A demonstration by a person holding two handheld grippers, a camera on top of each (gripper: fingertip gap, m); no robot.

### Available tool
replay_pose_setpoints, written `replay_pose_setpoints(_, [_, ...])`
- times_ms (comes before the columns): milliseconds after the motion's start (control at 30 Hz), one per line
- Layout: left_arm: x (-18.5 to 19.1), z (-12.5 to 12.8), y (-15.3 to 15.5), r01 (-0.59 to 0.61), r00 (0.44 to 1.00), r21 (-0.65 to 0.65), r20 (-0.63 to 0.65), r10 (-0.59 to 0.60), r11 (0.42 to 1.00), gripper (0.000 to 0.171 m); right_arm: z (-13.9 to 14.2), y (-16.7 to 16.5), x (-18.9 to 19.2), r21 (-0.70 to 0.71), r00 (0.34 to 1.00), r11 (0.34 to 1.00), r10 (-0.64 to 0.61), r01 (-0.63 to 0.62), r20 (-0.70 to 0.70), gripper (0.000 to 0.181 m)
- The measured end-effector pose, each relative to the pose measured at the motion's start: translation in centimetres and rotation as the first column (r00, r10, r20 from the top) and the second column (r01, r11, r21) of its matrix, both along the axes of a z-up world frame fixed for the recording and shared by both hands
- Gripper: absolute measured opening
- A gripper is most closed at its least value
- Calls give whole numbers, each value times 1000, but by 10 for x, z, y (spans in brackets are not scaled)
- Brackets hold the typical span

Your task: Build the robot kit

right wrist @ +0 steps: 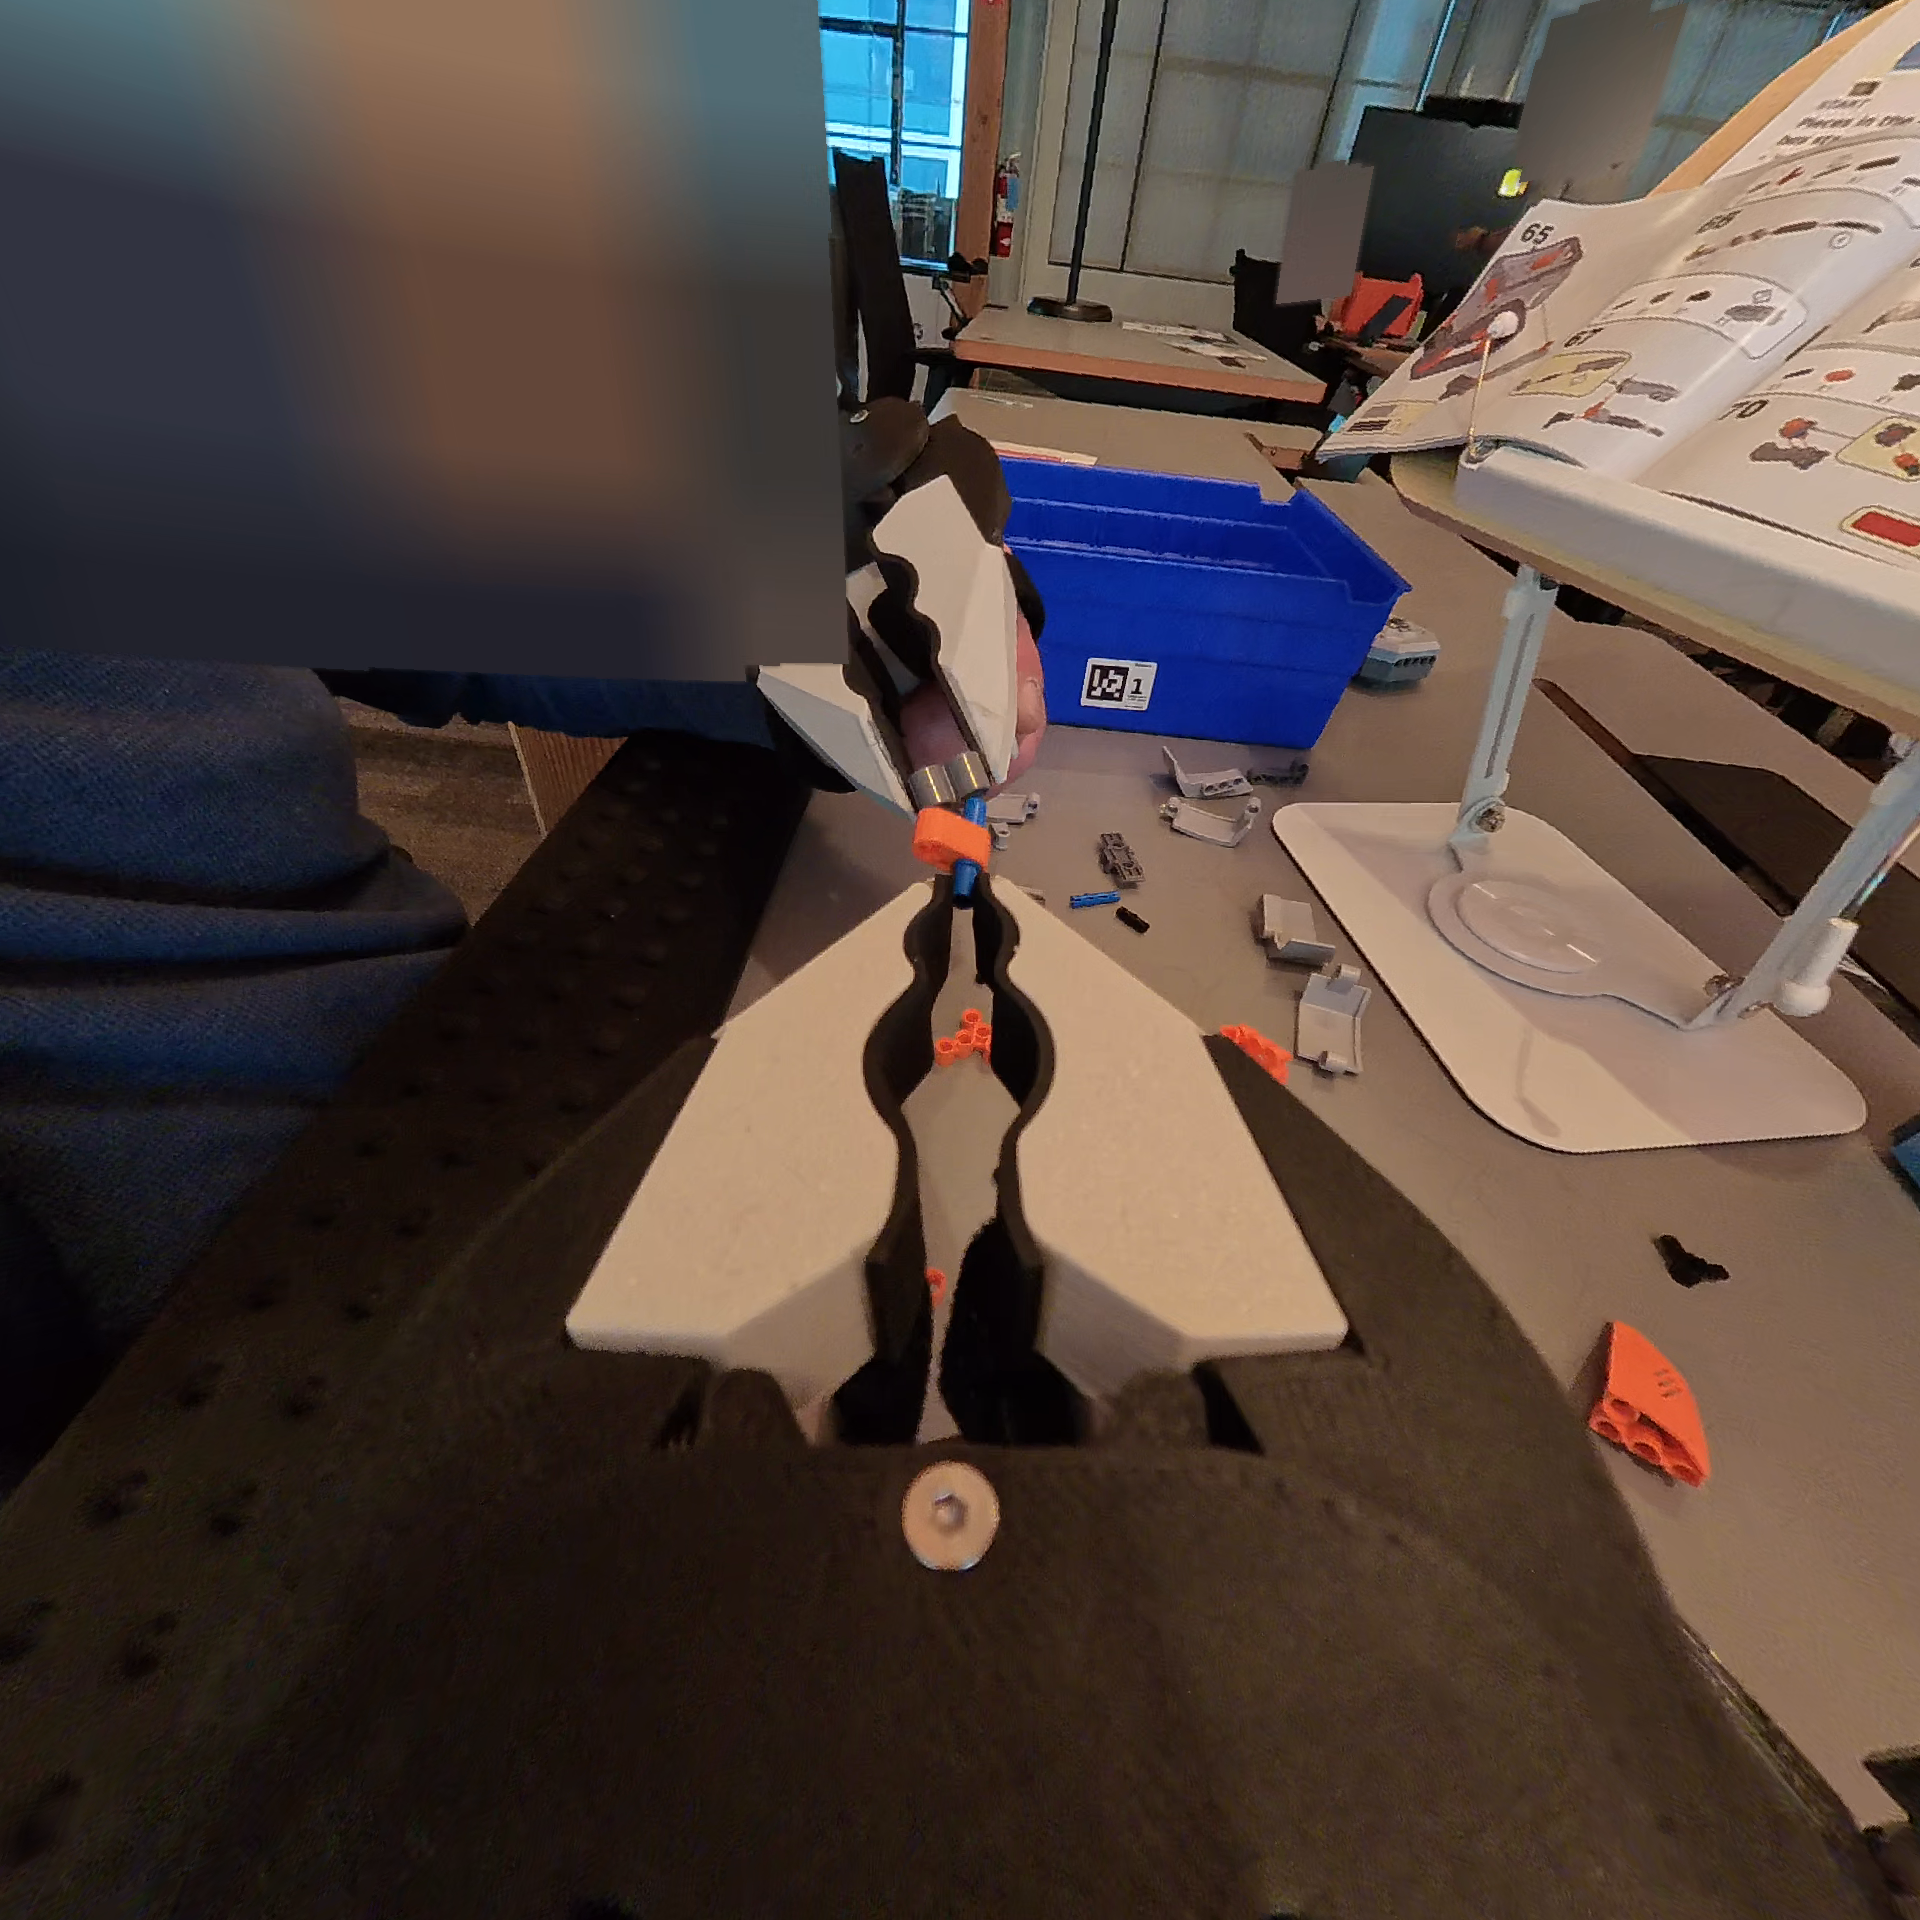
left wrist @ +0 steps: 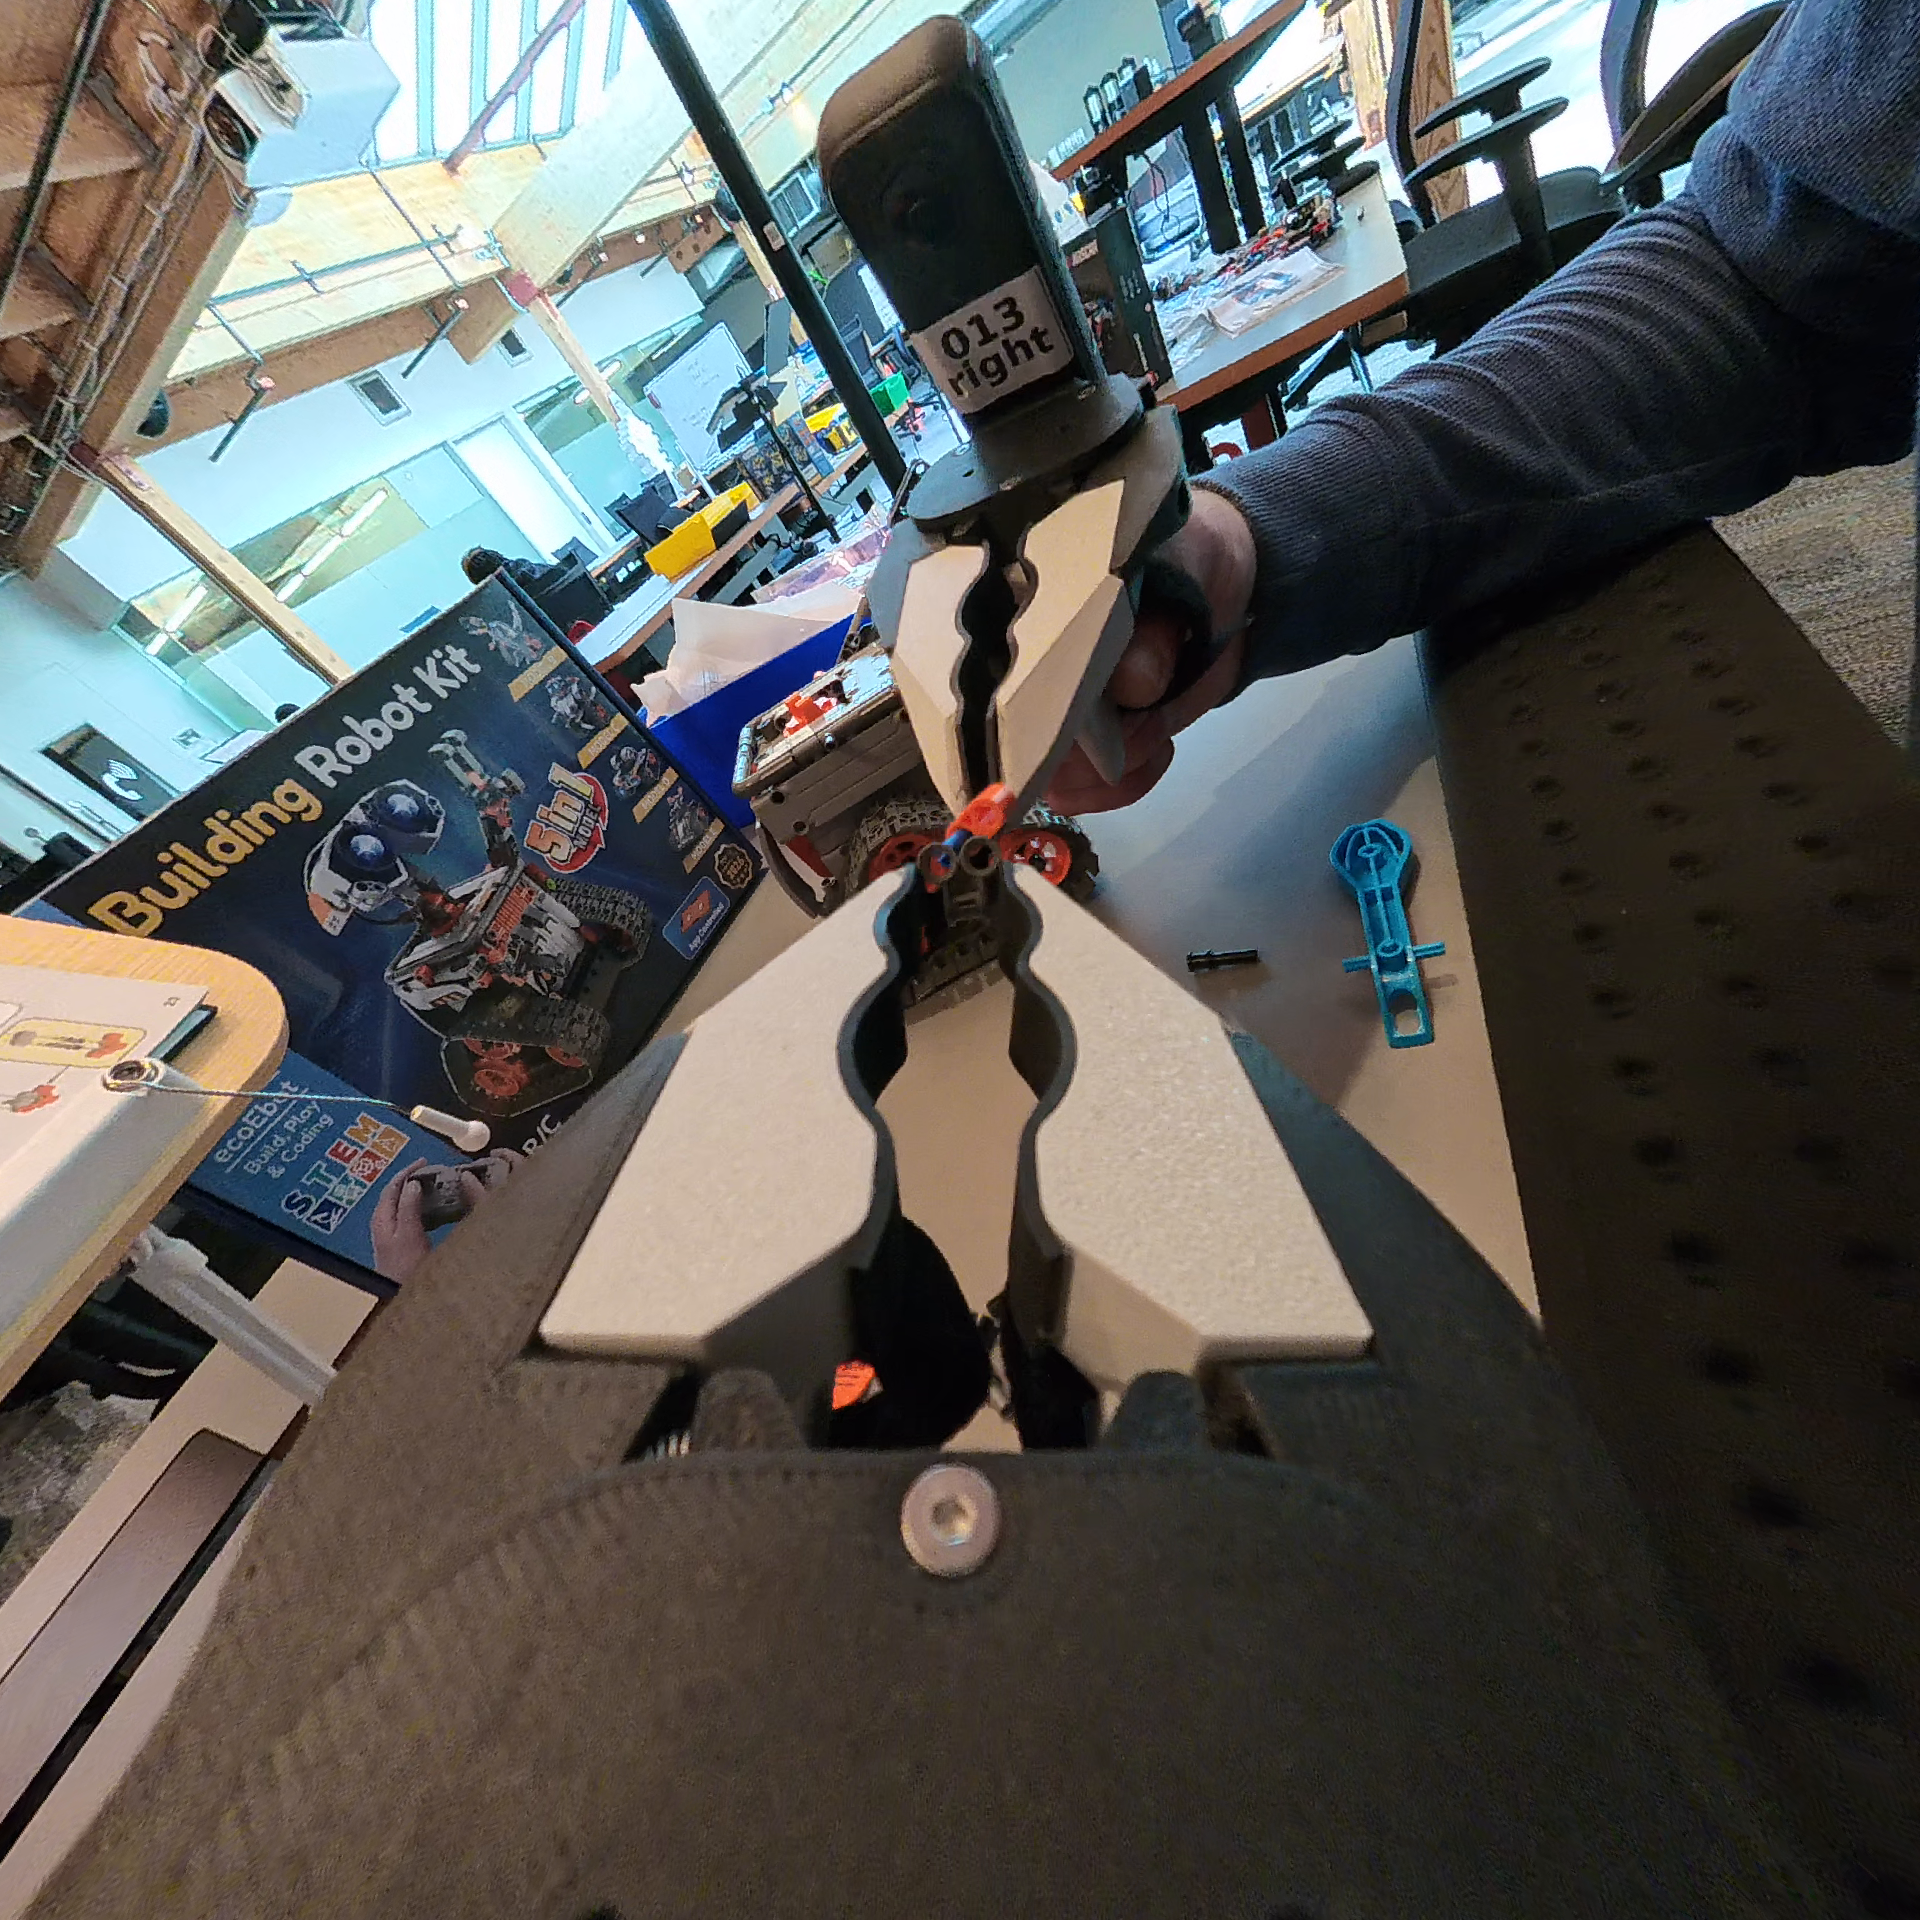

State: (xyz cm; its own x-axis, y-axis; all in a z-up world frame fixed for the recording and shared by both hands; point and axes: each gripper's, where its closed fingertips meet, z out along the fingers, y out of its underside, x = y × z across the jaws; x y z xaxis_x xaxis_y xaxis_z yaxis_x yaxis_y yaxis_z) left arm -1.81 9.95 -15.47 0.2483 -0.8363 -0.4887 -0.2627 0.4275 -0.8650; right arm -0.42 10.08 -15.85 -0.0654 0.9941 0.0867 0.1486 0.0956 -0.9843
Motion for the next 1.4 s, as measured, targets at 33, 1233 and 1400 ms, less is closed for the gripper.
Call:
replay_pose_setpoints(33, [1, 0, -1, 4, 1000, -2, 1, -4, 1000, 12, 0, -1, 0, 1, 1000, 1000, 4, -4, -2, 1])
replay_pose_setpoints(1233, [8, 24, -13, 295, 920, -356, 356, -163, 887, 6, 26, -9, 2, 98, 992, 995, 1, 12, -127, 1])
replay_pose_setpoints(1400, [8, 19, -11, 289, 929, -380, 334, -161, 879, 6, 22, -9, 2, 131, 995, 991, -8, 21, -101, 1])
